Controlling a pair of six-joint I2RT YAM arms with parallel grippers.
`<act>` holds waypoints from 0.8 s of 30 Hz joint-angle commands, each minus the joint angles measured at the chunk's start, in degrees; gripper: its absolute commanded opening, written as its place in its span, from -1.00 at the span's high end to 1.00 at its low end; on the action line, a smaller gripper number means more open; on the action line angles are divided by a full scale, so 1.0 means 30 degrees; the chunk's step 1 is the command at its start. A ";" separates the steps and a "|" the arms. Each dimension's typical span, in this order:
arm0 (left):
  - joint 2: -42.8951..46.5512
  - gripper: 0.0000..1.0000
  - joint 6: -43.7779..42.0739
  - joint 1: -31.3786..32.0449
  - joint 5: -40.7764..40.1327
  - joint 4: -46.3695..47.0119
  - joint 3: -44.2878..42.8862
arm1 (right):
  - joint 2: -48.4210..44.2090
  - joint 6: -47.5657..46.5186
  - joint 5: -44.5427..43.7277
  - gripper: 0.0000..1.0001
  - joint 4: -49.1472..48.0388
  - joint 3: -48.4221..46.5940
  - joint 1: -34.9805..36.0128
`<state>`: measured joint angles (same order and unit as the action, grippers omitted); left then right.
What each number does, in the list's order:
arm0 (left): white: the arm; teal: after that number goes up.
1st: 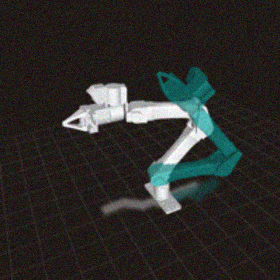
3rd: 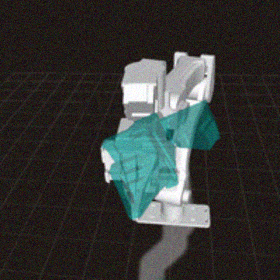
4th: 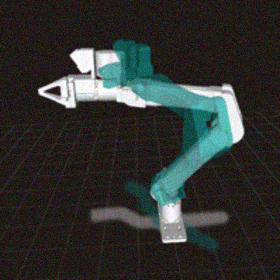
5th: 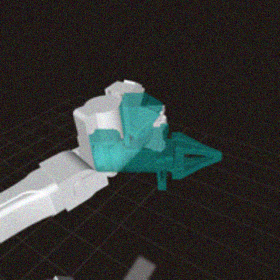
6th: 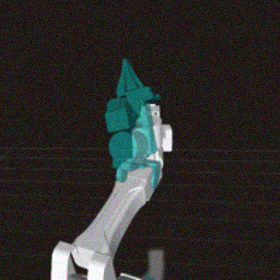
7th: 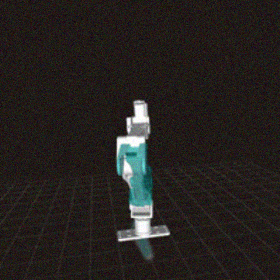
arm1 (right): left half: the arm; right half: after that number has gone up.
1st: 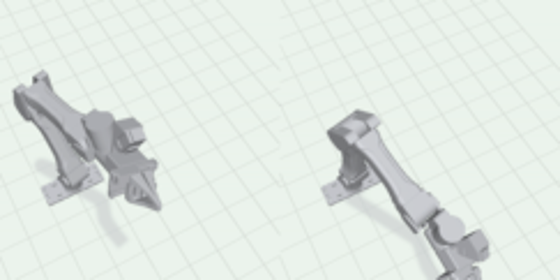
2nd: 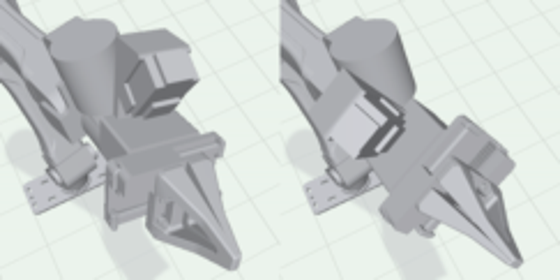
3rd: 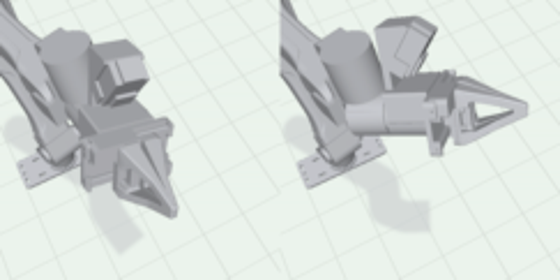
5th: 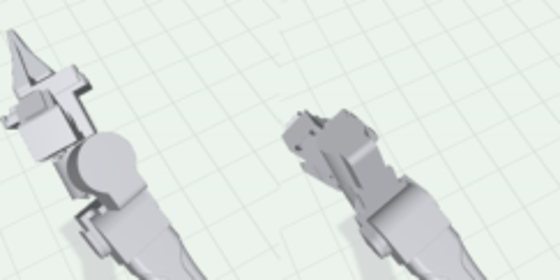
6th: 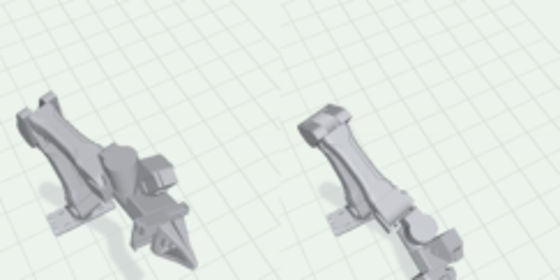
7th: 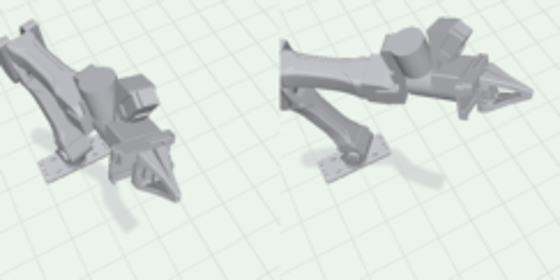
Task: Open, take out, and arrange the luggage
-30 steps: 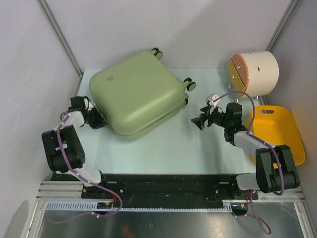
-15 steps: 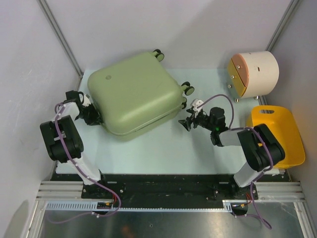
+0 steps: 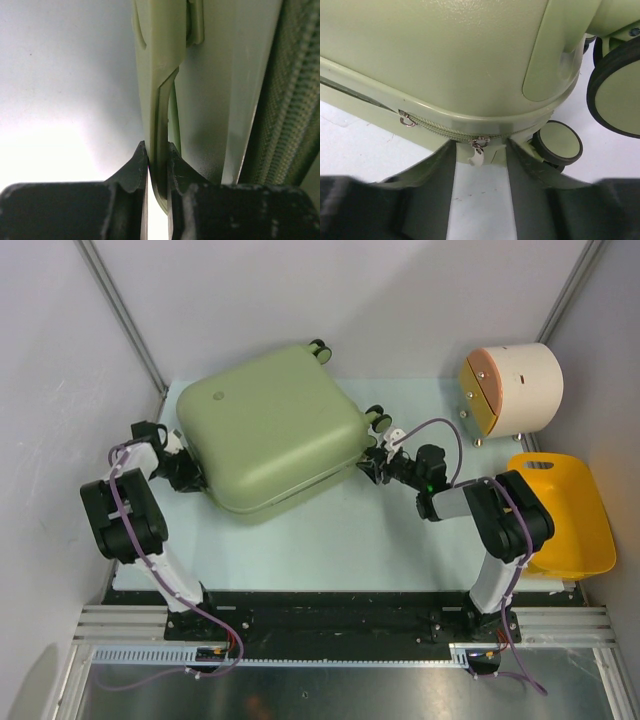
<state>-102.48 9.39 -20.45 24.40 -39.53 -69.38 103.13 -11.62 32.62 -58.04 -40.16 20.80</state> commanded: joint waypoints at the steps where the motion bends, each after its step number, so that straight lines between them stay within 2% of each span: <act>1: -0.0586 1.00 -0.2718 -0.0625 -0.0400 0.0783 -0.0778 | 0.0486 0.0181 0.0549 0.26 -0.0899 -0.0617 0.0070; 4: -0.0733 1.00 -0.2690 -0.0772 -0.0488 0.0754 -0.0953 | 0.0457 0.0093 0.0669 0.62 -0.0605 -0.0617 0.0216; 6: -0.0821 1.00 -0.2806 -0.0918 -0.0604 0.0784 -0.1128 | 0.0398 -0.0198 0.0699 1.00 -0.0459 -0.0617 0.0304; 12: -0.1290 1.00 -0.3011 -0.1328 -0.0692 0.0754 -0.2649 | -0.0186 -0.0552 -0.0296 1.00 0.1327 -0.0501 0.1295; 18: -0.3043 1.00 -0.3540 -0.1591 -0.0636 0.0551 -0.4494 | -0.1973 0.0297 -0.4189 1.00 0.2177 0.0613 0.3349; 22: -0.4188 1.00 -0.3715 -0.1592 -0.0282 0.0315 -0.5610 | -0.2152 -0.0871 -0.4840 1.00 0.2708 0.0644 0.2739; 24: -0.4774 1.00 -0.3657 -0.1563 -0.0399 0.0227 -0.6456 | -0.1860 -0.2128 -0.4344 1.00 0.2473 0.0439 0.1363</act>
<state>-112.90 4.38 -23.57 24.95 -43.18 -83.64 98.30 -12.67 21.63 -50.46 -38.54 29.74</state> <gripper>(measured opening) 0.146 0.012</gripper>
